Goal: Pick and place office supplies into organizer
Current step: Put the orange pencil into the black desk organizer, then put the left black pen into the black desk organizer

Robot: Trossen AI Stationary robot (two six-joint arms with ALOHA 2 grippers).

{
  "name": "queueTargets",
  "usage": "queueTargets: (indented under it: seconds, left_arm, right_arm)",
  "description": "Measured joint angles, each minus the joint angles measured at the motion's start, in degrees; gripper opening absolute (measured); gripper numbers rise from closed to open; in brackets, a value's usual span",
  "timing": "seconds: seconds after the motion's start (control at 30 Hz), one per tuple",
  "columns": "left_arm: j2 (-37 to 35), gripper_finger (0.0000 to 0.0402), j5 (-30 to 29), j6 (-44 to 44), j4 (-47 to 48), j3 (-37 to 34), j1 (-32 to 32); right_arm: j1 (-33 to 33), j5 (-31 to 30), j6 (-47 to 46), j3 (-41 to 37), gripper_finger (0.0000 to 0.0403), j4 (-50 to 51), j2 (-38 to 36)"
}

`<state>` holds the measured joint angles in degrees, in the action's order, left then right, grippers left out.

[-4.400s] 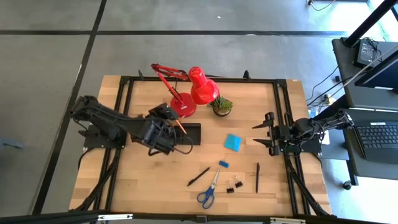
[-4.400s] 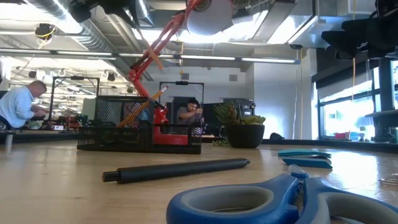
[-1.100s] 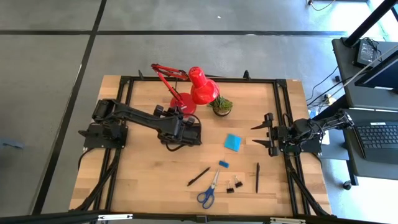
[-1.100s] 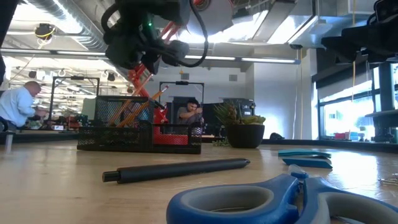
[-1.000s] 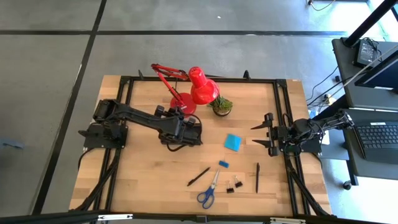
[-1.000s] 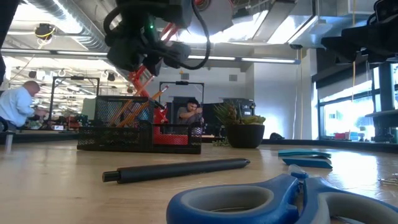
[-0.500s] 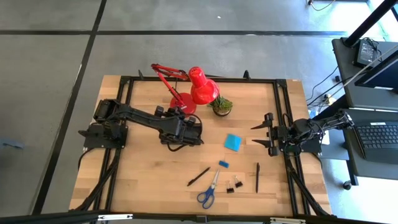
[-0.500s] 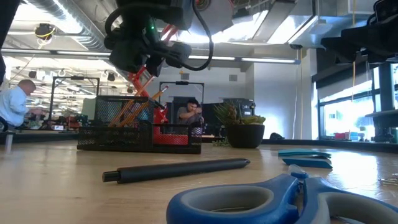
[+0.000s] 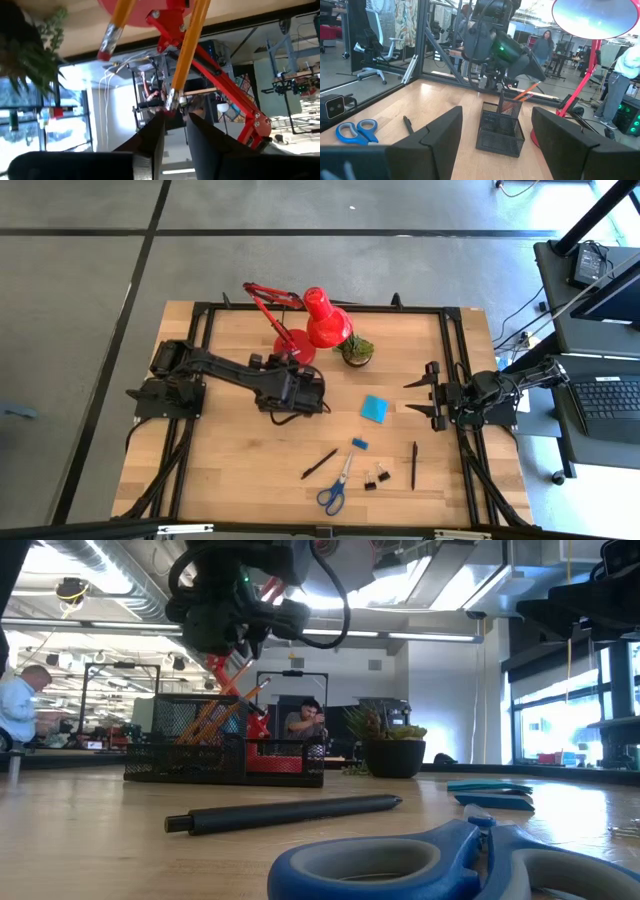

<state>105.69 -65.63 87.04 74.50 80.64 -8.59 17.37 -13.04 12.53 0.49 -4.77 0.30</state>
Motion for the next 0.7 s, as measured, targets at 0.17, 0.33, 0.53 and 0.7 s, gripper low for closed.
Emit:
queueTargets:
  seconds: [0.17, 0.33, 0.53, 0.7]
  left_arm:
    - [-0.3, 0.0079, -1.7, -4.6, 0.0, 0.0, -1.4]
    - [-1.5, 0.0079, -1.5, -10.8, 0.2, 0.0, -3.0]
    - [-4.6, 0.0079, -2.2, -28.1, 0.3, 0.0, -5.0]
    - [-8.8, 0.0079, -2.3, -46.9, 0.2, 0.0, -7.1]
  right_arm:
    - [0.0, 0.0, 0.0, 0.0, 0.0242, 0.0, 0.0]
    - [0.0, 0.0, 0.0, 0.0, 0.0242, 0.0, 0.0]
    - [0.0, 0.0, 0.0, 0.0, 0.0242, -0.1, 0.0]
    - [0.0, 0.0, 0.0, 0.0, 0.0242, -0.2, 0.0]
